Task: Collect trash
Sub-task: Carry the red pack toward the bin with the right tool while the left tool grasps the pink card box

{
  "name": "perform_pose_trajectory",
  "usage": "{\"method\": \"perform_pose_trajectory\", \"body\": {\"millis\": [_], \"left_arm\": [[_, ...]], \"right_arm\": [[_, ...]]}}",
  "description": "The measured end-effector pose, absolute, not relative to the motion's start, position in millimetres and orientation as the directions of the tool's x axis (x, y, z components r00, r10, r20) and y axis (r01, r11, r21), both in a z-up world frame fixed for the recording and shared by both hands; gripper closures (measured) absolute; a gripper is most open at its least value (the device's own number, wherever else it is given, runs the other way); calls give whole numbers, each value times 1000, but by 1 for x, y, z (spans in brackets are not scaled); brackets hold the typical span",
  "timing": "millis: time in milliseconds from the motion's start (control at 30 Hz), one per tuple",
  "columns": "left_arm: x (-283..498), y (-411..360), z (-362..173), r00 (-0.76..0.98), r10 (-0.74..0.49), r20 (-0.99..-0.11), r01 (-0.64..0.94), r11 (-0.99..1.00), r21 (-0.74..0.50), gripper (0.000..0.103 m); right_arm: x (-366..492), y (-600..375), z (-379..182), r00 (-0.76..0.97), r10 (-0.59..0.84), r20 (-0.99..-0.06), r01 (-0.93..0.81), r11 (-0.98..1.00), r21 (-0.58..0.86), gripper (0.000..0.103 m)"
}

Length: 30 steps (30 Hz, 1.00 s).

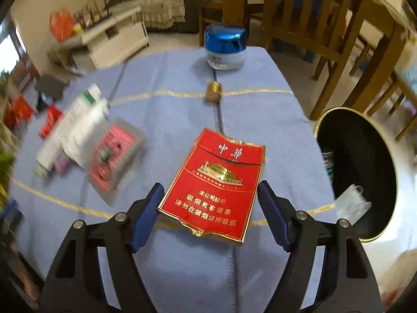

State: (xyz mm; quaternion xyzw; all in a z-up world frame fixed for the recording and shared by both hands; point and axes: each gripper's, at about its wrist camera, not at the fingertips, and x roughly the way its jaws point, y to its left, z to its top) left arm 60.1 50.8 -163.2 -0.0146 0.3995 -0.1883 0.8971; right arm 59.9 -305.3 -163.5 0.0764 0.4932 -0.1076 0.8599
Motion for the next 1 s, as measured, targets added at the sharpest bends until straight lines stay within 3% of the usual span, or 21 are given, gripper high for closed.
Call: {"method": "perform_pose_trajectory", "body": {"millis": [167,400,633,833,933,1000], "left_arm": [[44,15,-148,598,-407,-691,447,884,-135,7],[48,-76,-117,450,-579,-680,652,733,-192,7],[68,-165,-145,275,-590,-759,778,601,-185,8],[113,-185,-146,302,-551,-778,775,617,-136,10],[129,-180,-154,265,-557,-787,769,615,-176,10],[133,-179,-161,255,-539,-803,763,623,-175,10]], "right_arm": [[52,-307,-180,476,-109,-873,239,971,8,31],[39,-345,-156,595,1,-804,230,958,172,34],[16,-384,-150,723,106,-683,186,922,340,35],[3,-392,-133,776,167,-609,121,907,404,36],[2,-388,-130,778,189,-600,94,908,408,55],[4,-387,-130,775,193,-602,95,906,413,55]]}}
